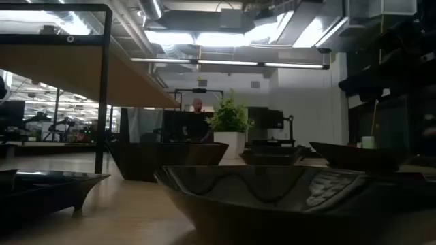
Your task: Pick & Place Mini shaped plates
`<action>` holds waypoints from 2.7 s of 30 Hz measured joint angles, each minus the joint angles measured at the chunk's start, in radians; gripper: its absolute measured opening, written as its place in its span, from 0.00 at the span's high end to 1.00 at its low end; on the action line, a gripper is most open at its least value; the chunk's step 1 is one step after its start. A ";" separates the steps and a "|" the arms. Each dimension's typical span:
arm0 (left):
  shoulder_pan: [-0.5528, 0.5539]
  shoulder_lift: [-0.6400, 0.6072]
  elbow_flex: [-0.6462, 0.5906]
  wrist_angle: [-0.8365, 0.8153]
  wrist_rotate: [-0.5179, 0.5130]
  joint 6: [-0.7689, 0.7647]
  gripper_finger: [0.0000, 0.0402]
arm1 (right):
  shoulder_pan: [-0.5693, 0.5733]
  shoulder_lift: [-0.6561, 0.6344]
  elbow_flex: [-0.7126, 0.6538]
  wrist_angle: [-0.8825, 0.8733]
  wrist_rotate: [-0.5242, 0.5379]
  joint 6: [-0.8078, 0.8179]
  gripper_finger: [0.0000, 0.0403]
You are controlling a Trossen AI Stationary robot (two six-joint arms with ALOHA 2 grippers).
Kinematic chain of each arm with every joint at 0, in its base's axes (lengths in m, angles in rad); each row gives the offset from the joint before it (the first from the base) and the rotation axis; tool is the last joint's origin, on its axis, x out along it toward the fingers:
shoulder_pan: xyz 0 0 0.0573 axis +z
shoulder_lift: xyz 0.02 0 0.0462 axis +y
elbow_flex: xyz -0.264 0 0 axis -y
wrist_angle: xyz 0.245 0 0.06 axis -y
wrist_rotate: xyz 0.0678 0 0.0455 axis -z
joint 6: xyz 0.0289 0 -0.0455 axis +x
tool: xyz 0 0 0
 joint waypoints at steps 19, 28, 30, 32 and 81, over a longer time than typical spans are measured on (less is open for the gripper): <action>0.000 0.000 0.000 0.000 0.000 0.000 0.99 | 0.000 0.000 0.000 0.000 0.000 0.000 0.65; 0.000 0.000 0.000 0.000 0.000 0.000 0.99 | 0.000 0.000 0.000 0.000 0.000 0.000 0.65; 0.000 0.000 0.000 0.000 0.000 0.000 0.99 | 0.000 0.000 0.000 0.000 0.000 0.000 0.65; 0.000 0.000 0.000 0.000 0.000 0.000 0.99 | 0.000 0.000 0.000 0.000 0.000 0.000 0.65; 0.000 0.000 0.000 0.000 0.000 0.000 0.99 | 0.000 0.015 0.035 0.114 0.056 0.197 0.65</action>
